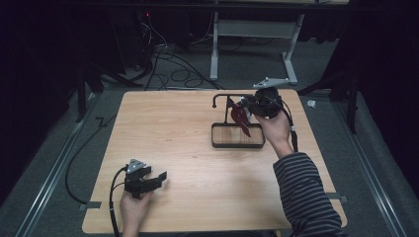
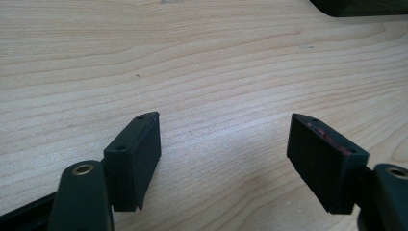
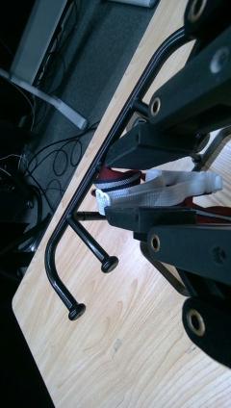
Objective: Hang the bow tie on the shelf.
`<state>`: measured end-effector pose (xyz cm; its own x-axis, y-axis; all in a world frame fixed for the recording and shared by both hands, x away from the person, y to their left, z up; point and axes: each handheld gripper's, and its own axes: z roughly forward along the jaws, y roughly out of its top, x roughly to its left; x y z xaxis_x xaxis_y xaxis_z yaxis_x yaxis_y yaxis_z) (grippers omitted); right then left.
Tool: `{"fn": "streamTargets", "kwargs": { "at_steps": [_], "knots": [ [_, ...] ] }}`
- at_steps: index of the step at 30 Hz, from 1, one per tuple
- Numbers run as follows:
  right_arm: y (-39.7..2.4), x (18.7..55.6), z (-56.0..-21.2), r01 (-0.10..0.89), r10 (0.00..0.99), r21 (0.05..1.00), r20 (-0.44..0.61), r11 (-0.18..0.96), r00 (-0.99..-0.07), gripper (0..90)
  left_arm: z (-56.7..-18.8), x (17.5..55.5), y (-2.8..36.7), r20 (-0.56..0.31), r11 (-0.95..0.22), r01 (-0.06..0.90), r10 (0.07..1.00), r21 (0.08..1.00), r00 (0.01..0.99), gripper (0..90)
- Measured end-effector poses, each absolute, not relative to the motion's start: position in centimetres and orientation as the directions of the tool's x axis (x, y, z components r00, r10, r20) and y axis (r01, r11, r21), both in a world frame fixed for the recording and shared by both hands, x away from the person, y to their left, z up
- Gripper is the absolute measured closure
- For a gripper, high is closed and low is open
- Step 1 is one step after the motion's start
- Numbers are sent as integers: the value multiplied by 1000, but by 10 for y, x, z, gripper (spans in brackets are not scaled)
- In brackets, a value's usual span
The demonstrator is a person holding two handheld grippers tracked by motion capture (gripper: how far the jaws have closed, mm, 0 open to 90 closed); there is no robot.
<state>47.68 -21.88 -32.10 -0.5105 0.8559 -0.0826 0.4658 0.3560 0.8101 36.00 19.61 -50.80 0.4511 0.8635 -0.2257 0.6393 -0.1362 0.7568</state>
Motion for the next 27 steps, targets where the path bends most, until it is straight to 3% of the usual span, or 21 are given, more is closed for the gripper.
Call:
{"fn": "streamTargets", "kwargs": {
  "at_steps": [27],
  "knots": [
    [-232, 459, -314, 428, 866, 845, -80, 322, -493, 658, -508, 360, 196, -225, -136, 639, 864, 757, 451, 282]
  ]
}}
